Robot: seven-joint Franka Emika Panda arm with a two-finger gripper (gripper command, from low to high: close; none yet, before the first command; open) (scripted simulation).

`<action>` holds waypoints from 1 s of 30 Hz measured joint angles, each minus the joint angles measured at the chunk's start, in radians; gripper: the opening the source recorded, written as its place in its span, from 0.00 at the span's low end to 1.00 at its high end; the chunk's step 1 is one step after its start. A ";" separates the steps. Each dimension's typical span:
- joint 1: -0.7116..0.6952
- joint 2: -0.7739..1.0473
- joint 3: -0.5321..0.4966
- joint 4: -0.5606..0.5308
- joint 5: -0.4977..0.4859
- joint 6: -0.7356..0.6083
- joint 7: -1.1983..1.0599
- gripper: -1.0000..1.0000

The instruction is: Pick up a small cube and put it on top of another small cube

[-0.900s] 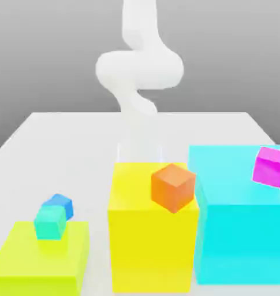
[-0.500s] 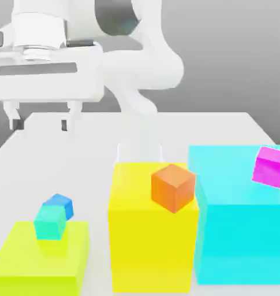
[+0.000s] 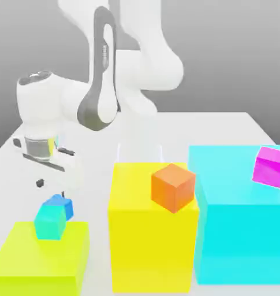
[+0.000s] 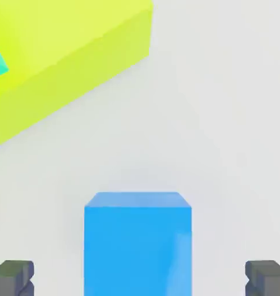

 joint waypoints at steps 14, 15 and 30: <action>-0.169 0.201 0.261 0.039 0.356 0.154 -0.259 0.50; -0.193 0.216 0.290 0.040 0.373 0.167 -0.271 0.50; -0.158 0.168 0.228 0.035 0.276 0.129 -0.202 0.00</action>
